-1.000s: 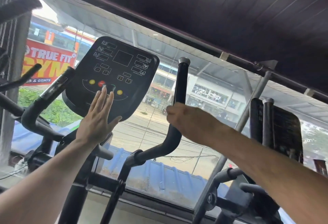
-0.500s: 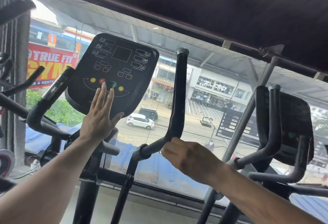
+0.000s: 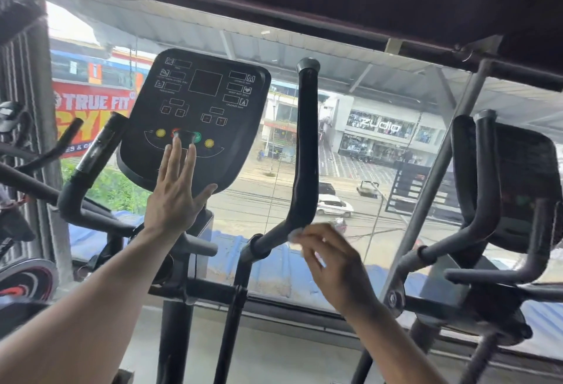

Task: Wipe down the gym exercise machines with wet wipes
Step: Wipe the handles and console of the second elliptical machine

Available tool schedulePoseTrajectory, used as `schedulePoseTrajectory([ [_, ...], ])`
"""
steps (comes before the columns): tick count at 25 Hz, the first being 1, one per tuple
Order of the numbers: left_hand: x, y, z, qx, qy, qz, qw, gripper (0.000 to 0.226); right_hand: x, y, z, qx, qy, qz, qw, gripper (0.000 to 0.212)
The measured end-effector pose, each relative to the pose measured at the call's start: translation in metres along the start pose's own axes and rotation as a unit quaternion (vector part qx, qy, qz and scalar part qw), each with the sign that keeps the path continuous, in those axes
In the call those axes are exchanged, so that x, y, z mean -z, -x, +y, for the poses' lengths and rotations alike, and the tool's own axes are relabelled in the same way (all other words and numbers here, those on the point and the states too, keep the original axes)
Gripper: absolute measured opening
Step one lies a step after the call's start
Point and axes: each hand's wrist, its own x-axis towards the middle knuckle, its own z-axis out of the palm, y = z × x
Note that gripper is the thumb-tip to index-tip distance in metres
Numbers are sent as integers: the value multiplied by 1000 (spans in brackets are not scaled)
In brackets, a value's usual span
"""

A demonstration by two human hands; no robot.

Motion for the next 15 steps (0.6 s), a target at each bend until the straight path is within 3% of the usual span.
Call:
schedulePoseTrajectory([
  [2,1,1,2,2,2,-4,1000,92,0,14,-1,-36,-41,-1,999,25],
  [6,1,-1,3,-4,-8,0,1000,92,22,-23,1,-80,-50,170,981,19],
  [11,2,0,5,3,-17,-3,1000,92,-14,-11,-1,-51,-61,132,988,17],
  [15,2,0,3,2,-23,-8,1000,91,-44,27,10,-105,-102,72,987,21],
])
